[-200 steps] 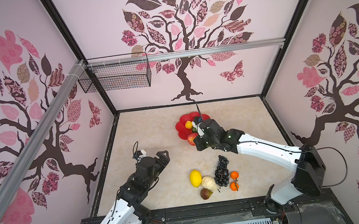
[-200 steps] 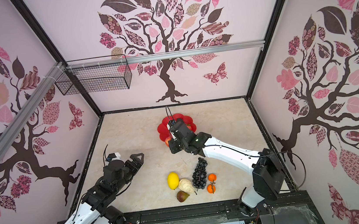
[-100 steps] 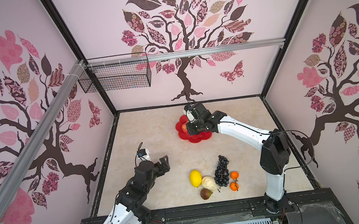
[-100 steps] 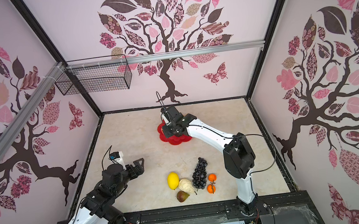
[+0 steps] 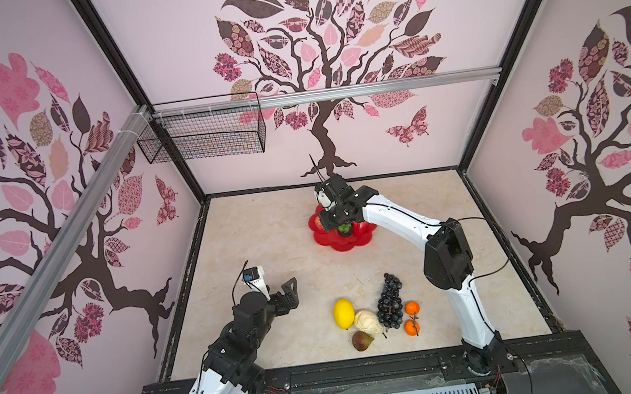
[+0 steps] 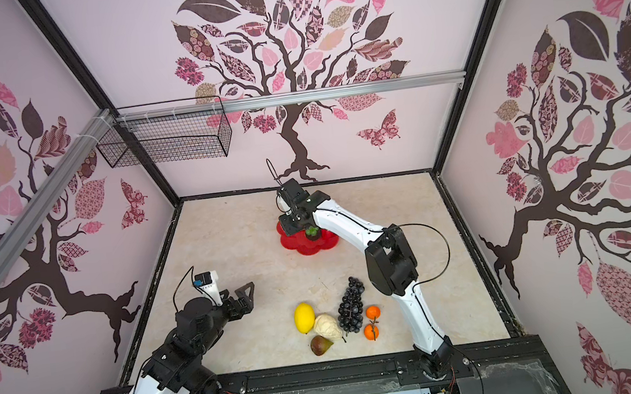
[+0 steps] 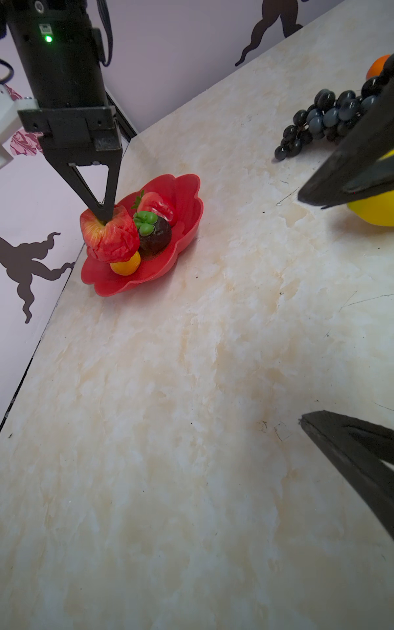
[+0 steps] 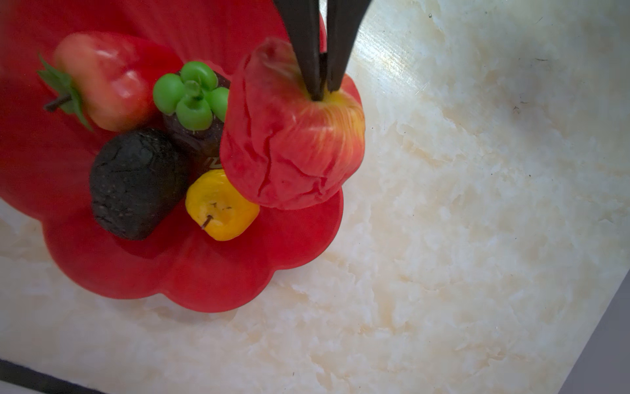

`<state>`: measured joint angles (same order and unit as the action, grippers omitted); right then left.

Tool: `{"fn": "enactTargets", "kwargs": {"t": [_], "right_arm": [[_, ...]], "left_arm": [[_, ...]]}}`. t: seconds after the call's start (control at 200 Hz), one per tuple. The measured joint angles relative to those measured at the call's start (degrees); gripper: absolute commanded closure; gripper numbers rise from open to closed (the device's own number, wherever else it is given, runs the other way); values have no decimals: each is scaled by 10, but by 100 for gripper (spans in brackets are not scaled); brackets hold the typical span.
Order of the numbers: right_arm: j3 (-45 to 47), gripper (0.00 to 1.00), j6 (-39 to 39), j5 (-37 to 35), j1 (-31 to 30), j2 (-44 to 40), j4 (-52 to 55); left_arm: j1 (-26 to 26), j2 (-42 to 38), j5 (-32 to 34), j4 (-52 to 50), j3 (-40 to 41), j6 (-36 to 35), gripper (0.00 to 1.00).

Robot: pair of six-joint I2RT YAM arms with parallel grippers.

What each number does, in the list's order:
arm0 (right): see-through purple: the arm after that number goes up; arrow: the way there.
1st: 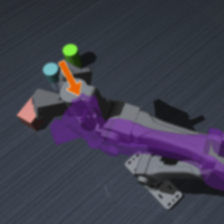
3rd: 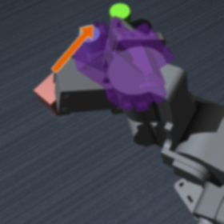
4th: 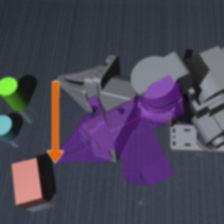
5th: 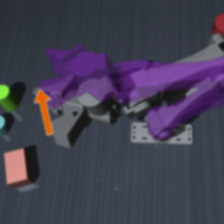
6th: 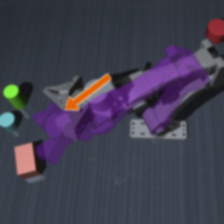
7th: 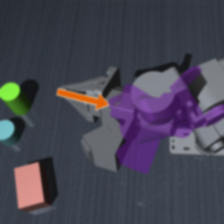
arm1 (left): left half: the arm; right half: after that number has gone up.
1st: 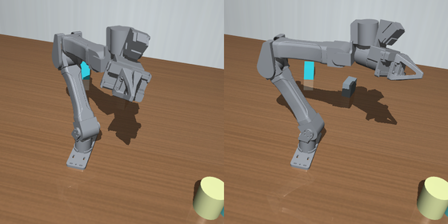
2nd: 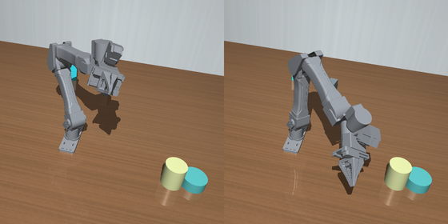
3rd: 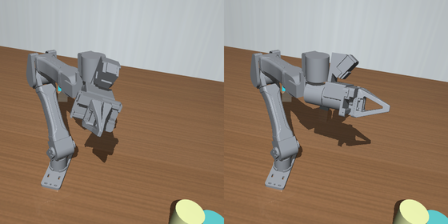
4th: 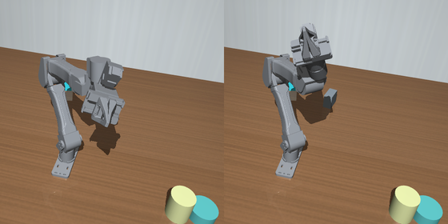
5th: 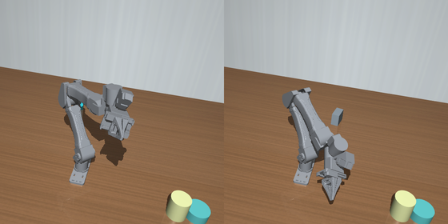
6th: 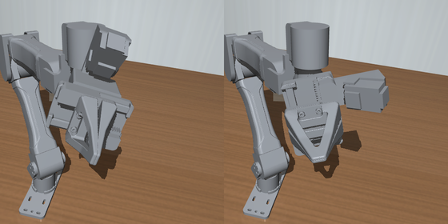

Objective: Arrange fruit in a fruit bowl
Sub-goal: Place the fruit in the fruit bowl.

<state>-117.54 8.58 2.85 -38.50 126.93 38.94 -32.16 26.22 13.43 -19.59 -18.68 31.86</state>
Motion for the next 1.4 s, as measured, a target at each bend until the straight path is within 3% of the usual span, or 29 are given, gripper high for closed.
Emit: {"fn": "enactTargets", "kwargs": {"t": [0.765, 0.93, 1.19, 1.401], "right_arm": [[-59, 91, -1, -24, 0, 83, 49], [-100, 88, -9, -42, 0, 105, 63], [-120, 73, -13, -50, 0, 118, 76], [-143, 70, -15, -51, 0, 118, 84]], "left_arm": [[0, -20, 9, 2, 0, -3, 4], [0, -20, 9, 2, 0, -3, 3], [0, -16, 9, 3, 0, -3, 3], [0, -15, 9, 3, 0, -3, 3]]}}
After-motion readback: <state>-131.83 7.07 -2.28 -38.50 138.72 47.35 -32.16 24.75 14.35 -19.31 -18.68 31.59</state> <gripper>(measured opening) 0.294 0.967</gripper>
